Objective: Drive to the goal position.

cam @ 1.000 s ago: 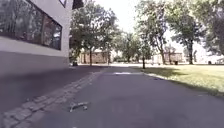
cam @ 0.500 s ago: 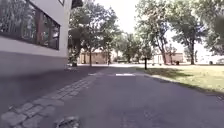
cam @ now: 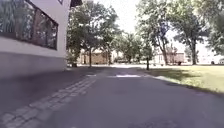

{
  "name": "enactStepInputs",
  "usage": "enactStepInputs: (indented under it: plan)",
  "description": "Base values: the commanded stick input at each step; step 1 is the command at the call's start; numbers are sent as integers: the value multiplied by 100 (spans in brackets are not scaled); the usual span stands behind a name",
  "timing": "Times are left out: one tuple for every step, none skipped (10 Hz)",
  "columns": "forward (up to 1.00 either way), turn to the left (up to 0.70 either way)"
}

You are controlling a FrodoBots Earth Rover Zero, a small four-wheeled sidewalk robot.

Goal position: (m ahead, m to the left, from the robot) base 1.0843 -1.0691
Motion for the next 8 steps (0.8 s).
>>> enactStepInputs:
  plan:
    - [85,0]
    - [85,0]
    - [85,-22]
    - [85,-34]
    - [85,-34]
    - [85,-34]
    - [85,-34]
    - [85,-34]
